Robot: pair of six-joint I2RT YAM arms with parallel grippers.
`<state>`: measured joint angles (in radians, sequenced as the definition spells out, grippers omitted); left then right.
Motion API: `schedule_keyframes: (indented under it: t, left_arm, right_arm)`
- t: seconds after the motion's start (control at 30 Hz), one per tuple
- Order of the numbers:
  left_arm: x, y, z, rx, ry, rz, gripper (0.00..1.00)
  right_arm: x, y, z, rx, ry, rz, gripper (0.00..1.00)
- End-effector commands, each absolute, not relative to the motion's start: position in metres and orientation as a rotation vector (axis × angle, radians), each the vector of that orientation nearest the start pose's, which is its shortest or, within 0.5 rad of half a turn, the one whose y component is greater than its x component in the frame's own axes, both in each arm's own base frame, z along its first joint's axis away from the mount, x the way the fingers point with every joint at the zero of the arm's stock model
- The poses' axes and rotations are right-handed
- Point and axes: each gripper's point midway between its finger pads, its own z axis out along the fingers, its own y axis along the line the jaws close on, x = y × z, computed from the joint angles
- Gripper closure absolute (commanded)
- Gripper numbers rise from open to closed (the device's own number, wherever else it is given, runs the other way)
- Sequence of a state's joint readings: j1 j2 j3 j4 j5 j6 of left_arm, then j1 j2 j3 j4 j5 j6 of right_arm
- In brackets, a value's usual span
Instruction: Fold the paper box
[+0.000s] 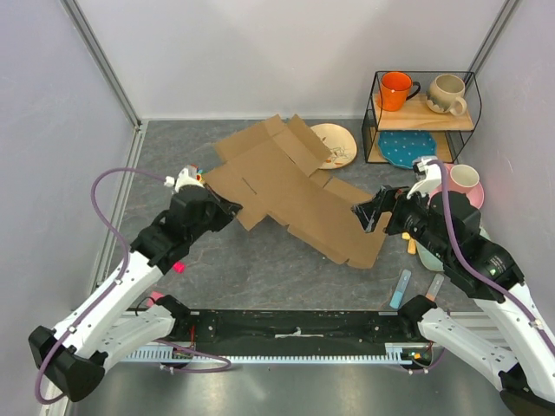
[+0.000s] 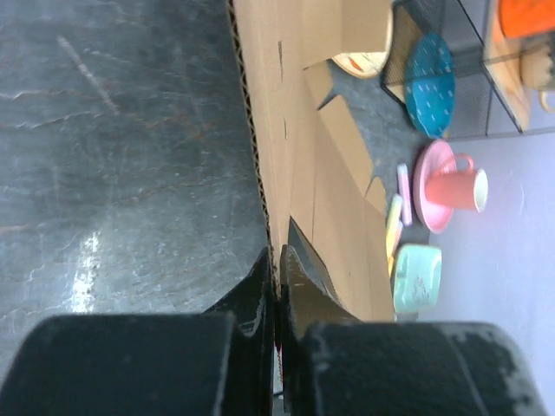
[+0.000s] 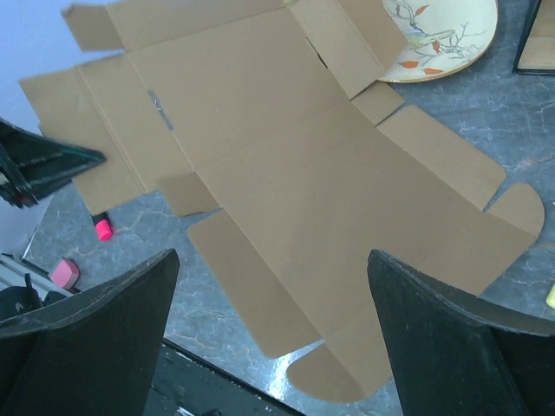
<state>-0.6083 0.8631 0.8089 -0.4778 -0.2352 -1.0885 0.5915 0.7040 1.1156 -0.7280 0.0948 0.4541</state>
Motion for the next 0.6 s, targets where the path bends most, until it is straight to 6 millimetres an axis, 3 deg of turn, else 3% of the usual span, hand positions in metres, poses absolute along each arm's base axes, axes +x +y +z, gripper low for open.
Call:
schedule_keyframes:
  t: [0.0,0.17,0.3,0.4,0.5,0.57]
  left_arm:
    - [0.238,-0.205,0.257,-0.194,2.143,-0.992,0.98]
    - [0.218,-0.221,0.271,0.024,2.147,-1.198,0.98]
    - [0.202,-0.226,0.249,0.132,2.216,-1.246,0.98]
    - [0.208,-0.213,0.214,0.104,2.314,-1.107,0.98]
    - [0.225,-0.192,0.182,0.026,2.356,-0.899,0.98]
    - [0.241,-0.18,0.173,-0.016,2.342,-0.774,0.98]
  right_arm:
    - [0.2,0.136,0.328,-0.082,1.929,0.61,0.02]
    - [0.2,0.138,0.308,-0.118,1.982,0.589,0.02]
    - [0.204,0.136,0.293,-0.1,2.01,0.558,0.02]
    - [0.209,0.132,0.285,-0.067,2.009,0.525,0.02]
    - [0.216,0.126,0.276,-0.017,2.011,0.482,0.02]
    - [0.223,0.119,0.267,0.034,2.011,0.428,0.02]
